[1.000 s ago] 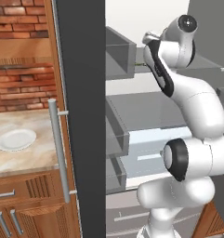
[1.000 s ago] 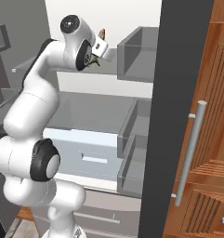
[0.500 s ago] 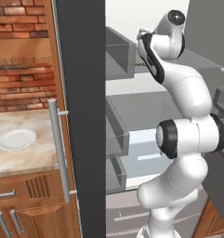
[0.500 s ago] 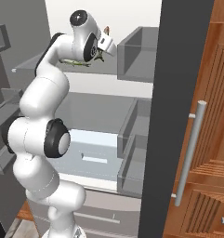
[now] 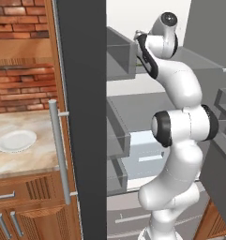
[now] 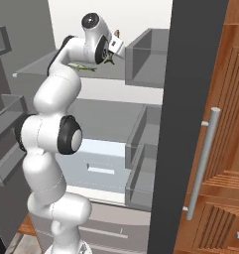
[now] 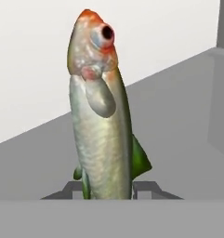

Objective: Place the fish on the counter behind the older fish on the same shelf of the fridge to maintain FIFO order. Close the fridge door when finished.

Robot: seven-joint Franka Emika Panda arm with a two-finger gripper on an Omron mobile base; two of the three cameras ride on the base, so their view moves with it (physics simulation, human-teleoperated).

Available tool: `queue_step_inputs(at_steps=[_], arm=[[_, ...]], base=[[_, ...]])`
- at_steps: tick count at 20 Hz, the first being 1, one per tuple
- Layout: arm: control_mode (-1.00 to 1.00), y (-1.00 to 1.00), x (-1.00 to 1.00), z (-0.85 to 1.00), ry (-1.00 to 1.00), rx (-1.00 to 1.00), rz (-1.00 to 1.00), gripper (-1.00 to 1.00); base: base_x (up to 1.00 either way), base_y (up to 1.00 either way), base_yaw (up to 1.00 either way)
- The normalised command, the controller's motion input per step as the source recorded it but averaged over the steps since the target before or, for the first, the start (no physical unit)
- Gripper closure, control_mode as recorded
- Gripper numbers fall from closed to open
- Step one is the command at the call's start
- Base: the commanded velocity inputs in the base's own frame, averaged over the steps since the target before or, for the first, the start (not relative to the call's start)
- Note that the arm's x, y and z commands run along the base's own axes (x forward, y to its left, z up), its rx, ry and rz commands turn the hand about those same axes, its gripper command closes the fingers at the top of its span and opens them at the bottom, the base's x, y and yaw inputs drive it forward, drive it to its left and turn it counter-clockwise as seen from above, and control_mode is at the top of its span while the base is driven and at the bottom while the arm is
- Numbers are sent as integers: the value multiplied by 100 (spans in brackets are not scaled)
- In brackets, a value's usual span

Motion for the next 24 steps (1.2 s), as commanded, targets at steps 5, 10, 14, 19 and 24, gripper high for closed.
queue_step_inputs(at_steps=[5, 10, 14, 19, 24], arm=[[-100, 1, 17, -35, 5, -1, 0, 100], [-100, 7, 2, -50, 7, 0, 0, 100], [-100, 13, 11, -37, 4, 0, 0, 100], [-100, 16, 23, -42, 0, 0, 0, -100], [-100, 16, 0, -59, 0, -1, 0, -100]], base=[[0, 0, 0], [0, 0, 0], [0, 0, 0], [0, 0, 0], [0, 0, 0]])
